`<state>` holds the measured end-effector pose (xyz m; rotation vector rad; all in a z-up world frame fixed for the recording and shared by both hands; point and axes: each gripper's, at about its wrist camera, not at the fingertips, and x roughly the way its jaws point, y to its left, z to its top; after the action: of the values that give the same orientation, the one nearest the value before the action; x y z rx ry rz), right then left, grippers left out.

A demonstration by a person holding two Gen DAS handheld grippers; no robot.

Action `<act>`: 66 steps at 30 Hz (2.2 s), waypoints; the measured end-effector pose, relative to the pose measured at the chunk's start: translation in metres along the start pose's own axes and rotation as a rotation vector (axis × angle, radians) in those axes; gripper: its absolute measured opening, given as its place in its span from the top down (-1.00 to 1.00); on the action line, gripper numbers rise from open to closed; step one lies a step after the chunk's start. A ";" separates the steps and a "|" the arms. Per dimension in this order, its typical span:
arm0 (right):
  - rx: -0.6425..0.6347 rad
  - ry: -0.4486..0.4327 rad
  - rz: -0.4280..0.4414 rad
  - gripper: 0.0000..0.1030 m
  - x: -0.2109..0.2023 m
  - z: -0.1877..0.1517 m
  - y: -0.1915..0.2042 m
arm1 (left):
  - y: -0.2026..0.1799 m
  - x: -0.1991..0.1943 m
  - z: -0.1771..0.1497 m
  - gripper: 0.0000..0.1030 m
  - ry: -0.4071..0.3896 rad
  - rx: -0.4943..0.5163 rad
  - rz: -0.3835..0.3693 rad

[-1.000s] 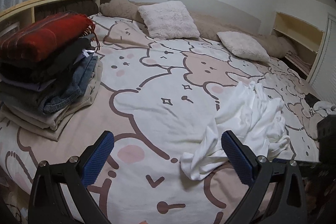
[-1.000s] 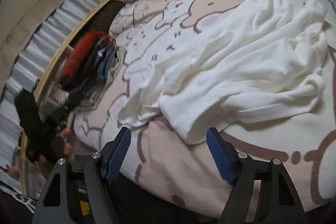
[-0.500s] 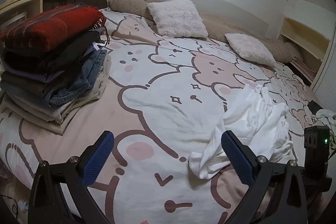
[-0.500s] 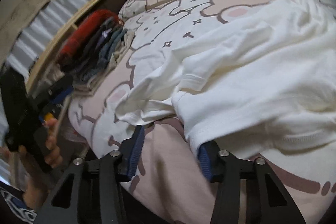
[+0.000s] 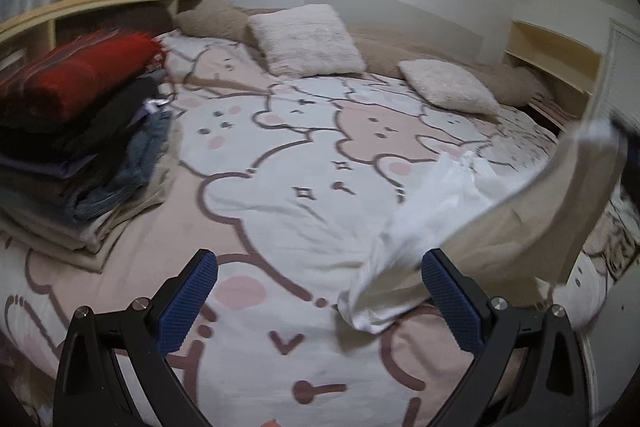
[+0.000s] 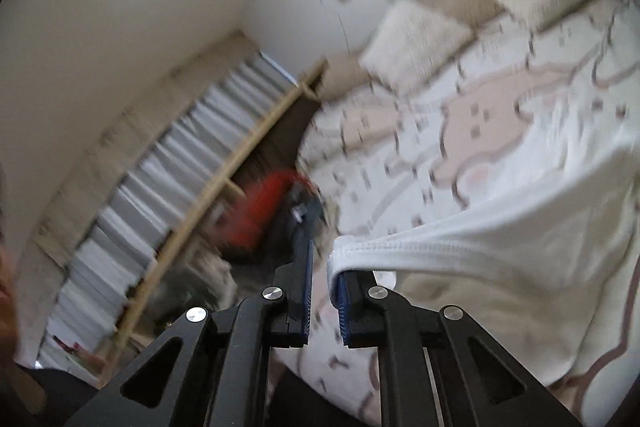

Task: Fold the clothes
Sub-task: 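Grasp the T-shirt hem with the left tool while the right tool holds another edge, then lift the T-shirt with both tools and shake it open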

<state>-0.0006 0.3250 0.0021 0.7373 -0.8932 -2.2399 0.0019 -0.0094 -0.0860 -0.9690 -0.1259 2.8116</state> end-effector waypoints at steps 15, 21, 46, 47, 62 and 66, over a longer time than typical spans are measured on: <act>-0.020 -0.180 0.035 0.76 -0.054 0.034 0.024 | -0.058 0.017 -0.016 -0.99 0.066 0.100 -0.283; -0.013 -0.171 0.002 0.76 -0.053 0.033 0.017 | -0.097 0.026 -0.027 -0.96 0.121 0.147 -0.456; -0.015 -0.137 -0.003 0.75 -0.057 0.037 0.004 | -0.152 0.091 -0.049 0.75 0.251 0.180 -0.493; -0.012 -0.140 -0.009 0.75 -0.058 0.038 0.003 | -0.150 0.092 -0.047 0.80 0.256 0.167 -0.503; -0.026 -0.236 -0.063 0.75 -0.085 0.053 0.005 | -0.069 -0.036 0.092 0.83 -0.141 0.024 -0.815; -0.151 -0.279 -0.087 0.76 -0.102 0.071 0.043 | -0.053 -0.062 0.141 0.83 -0.292 0.007 -0.836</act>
<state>0.0327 0.4003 0.1049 0.4084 -0.8204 -2.4972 -0.0303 0.0278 0.0700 -0.3533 -0.4400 2.1340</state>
